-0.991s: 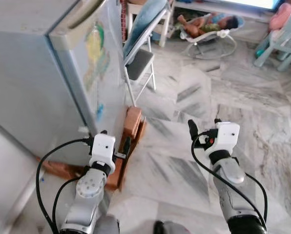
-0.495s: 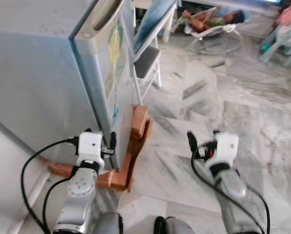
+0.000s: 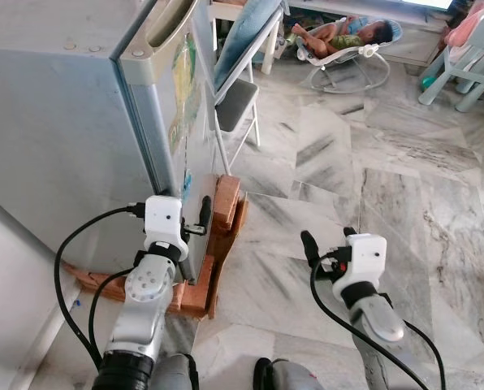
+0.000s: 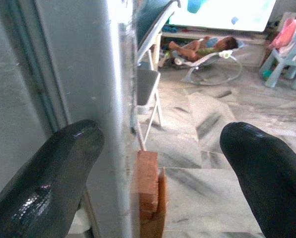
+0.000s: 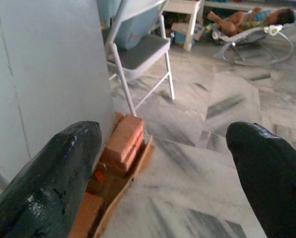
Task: Restocking fridge
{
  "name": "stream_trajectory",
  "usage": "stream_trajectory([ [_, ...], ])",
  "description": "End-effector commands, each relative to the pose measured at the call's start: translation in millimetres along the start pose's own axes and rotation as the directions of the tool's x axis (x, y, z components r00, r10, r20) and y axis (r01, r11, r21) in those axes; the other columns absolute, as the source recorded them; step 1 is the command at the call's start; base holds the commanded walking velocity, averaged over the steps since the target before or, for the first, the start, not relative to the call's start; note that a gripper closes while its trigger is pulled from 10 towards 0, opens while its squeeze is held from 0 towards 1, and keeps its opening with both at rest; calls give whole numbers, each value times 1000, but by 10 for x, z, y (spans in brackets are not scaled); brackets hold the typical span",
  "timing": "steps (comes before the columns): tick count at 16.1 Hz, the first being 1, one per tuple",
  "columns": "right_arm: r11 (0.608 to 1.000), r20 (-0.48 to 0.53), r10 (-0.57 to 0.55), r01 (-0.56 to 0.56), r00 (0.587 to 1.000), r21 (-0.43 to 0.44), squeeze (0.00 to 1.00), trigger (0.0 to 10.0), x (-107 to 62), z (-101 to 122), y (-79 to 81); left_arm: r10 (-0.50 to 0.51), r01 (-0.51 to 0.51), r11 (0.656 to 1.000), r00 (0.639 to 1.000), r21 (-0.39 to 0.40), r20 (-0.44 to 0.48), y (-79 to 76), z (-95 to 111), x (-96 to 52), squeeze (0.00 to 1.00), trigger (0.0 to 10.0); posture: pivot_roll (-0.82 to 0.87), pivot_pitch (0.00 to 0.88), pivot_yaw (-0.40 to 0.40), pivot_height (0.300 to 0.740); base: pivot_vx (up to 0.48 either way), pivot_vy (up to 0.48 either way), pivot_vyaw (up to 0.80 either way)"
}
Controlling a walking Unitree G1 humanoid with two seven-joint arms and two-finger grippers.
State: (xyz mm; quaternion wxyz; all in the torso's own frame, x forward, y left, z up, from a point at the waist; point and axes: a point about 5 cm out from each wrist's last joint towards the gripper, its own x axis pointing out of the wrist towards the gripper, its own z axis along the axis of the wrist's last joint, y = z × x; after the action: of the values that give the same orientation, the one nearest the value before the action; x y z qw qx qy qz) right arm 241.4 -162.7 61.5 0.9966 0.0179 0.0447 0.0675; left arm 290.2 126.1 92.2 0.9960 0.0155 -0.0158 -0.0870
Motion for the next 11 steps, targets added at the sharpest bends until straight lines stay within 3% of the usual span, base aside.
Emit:
stream_trajectory([
  [1, 1000, 4, -21, 21, 1000, -11, 0, 10000, -34, 31, -59, 13, -13, 1000, 1000, 14, -8, 29, -21, 12, 0, 10000, 85, 129, -72, 740, 0, 0, 0],
  [5, 1000, -1, -27, 27, 1000, -16, 0, 10000, -47, 40, -70, 75, -72, 995, 997, 74, -30, 147, -49, 59, 0, 10000, 75, 131, -72, 740, 0, 0, 0],
  [10, 1000, -5, -23, 23, 1000, -16, 0, 10000, -35, 49, -68, 129, -126, 987, 991, 97, -23, 200, -71, 56, 0, 10000, 76, 133, -76, 740, 0, 0, 0],
  [11, 1000, -12, -22, 22, 1000, -21, 0, 10000, -59, 35, -82, 106, -105, 992, 994, 66, -17, 184, -61, 65, 0, 10000, 76, 133, -76, 740, 0, 0, 0],
])
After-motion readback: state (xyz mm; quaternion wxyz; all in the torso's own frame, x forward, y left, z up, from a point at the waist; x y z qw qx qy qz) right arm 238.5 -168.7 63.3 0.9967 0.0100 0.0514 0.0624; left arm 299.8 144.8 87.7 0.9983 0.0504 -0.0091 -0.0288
